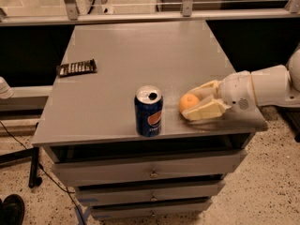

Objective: Move orange near pepsi can

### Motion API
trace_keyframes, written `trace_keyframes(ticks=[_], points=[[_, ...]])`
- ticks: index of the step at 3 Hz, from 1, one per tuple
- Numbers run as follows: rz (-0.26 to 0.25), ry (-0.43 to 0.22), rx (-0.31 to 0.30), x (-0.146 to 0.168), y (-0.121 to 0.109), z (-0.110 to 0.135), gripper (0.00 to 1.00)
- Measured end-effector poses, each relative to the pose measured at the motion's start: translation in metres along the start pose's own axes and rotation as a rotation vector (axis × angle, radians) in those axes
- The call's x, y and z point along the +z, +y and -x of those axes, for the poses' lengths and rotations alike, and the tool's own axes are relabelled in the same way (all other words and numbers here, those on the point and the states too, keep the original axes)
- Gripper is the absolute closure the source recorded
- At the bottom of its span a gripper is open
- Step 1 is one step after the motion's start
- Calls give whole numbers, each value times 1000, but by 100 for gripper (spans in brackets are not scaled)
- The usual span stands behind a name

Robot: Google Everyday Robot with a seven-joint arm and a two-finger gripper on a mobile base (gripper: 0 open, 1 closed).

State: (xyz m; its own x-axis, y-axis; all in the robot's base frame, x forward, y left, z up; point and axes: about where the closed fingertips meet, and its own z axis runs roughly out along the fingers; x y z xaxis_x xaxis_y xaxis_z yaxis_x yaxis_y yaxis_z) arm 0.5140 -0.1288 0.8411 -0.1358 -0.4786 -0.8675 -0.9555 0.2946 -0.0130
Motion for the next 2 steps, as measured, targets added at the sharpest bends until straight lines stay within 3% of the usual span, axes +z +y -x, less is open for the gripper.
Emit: trace_keyframes(ticks=[2], points=[[138, 0, -63, 22, 23, 15, 100]])
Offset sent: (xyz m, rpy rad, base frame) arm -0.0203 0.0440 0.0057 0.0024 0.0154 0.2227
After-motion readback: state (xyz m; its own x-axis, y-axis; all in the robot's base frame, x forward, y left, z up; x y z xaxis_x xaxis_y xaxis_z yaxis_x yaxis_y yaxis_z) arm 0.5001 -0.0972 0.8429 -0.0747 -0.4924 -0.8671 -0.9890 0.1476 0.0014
